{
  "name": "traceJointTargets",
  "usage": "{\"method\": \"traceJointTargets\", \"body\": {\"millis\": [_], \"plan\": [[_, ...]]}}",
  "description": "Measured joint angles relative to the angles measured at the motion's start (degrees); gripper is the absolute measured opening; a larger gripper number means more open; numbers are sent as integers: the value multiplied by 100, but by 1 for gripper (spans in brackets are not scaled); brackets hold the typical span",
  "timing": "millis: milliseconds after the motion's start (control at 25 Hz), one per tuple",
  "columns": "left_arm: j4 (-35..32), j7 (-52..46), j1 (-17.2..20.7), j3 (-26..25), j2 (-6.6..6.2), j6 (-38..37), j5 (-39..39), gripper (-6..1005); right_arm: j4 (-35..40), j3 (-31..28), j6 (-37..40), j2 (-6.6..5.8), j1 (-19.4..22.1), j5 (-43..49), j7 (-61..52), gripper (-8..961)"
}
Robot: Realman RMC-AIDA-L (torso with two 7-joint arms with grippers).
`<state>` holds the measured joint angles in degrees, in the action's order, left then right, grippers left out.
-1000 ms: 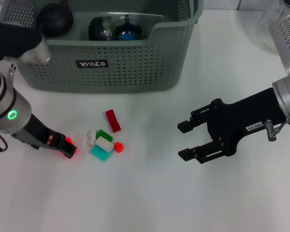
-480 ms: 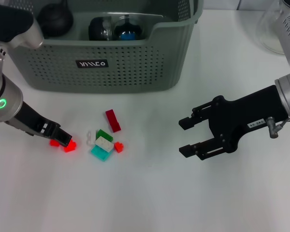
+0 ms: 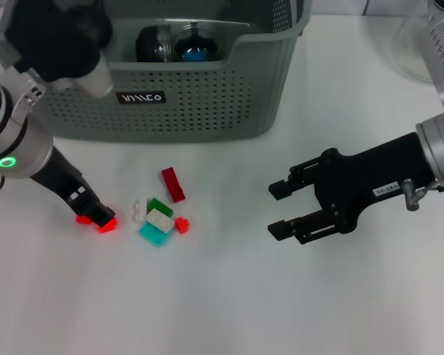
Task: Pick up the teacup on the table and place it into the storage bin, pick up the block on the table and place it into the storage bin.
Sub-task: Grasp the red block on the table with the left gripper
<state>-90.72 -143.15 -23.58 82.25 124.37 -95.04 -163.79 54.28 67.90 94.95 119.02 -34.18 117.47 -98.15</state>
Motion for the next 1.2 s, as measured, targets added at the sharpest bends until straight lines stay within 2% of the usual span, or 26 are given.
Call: {"method": "traceJointTargets", "body": {"millis": [280,480,760,1200], "plan": [[75,894,-171,63,-9,-80,20,871,-389,-159,-40,50,-139,15,-10,686],[349,899,-330,160,-4,-215,12,871,-440,-205,-116,54,-137,13,-11,685],[1062,787,-436,363,-12,168,5,870,-520,-193,-210,69,-134,17,19,685],[1292,792,-469,380,-9,442,5,869,-581,-194,-299,44,-156,22,34,685]]}}
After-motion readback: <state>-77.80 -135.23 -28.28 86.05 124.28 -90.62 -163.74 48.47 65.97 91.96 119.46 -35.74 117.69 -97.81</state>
